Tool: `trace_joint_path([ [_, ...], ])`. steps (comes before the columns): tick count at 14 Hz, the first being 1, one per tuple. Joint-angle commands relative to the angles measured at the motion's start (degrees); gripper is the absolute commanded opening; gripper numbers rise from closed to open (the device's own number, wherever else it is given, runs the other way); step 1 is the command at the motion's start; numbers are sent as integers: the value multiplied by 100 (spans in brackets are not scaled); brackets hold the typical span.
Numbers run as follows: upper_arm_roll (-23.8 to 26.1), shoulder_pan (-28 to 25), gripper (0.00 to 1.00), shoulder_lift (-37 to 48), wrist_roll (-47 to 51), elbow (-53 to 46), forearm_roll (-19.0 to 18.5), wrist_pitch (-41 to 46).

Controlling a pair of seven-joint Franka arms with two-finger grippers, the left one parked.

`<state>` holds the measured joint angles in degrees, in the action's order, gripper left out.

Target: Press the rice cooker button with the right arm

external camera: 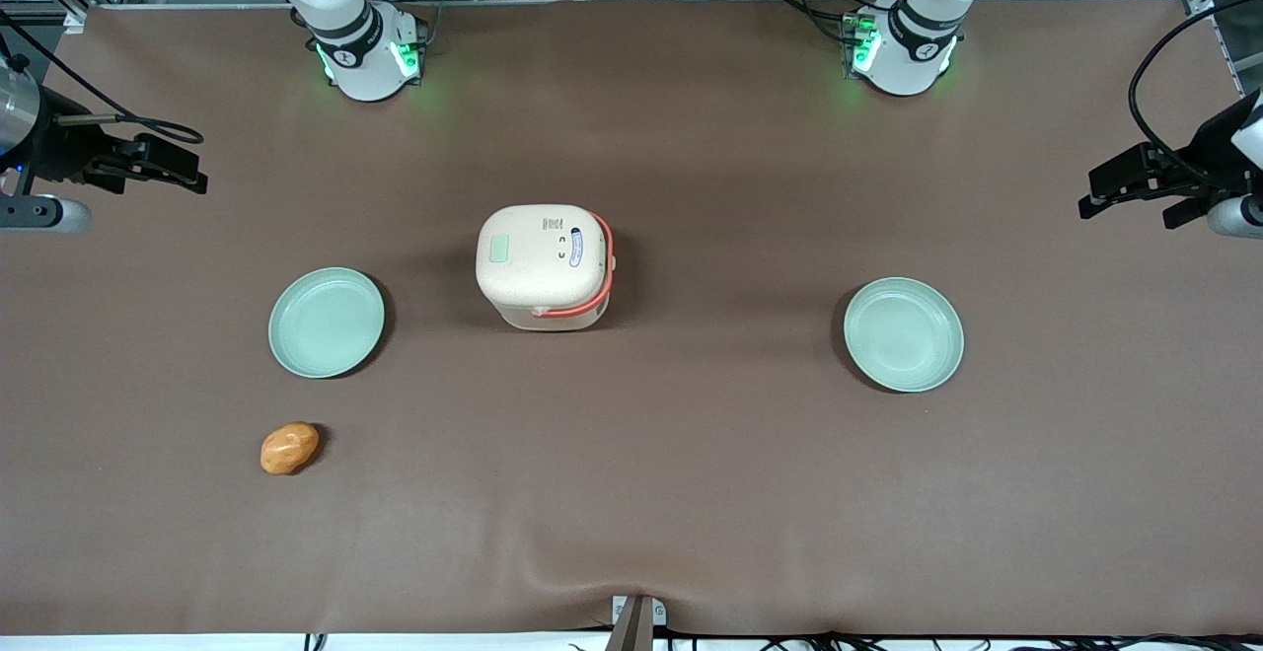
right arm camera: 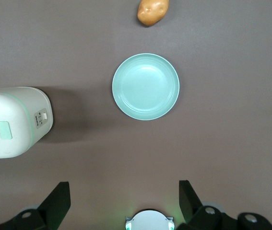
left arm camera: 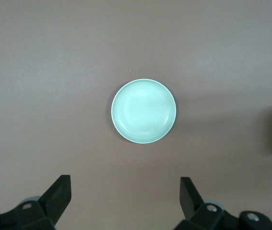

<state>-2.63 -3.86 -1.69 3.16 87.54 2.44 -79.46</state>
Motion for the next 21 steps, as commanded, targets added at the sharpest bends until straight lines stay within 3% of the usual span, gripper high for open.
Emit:
trace_joint_path([
  [1,-19,-27,100,2,80,-35,11,36],
  [11,16,-132,100,-16,317,-35,-25,-16],
  [18,78,-1045,100,-95,483,96,37,-350],
  [21,314,-1450,100,-121,1219,368,46,-990],
])
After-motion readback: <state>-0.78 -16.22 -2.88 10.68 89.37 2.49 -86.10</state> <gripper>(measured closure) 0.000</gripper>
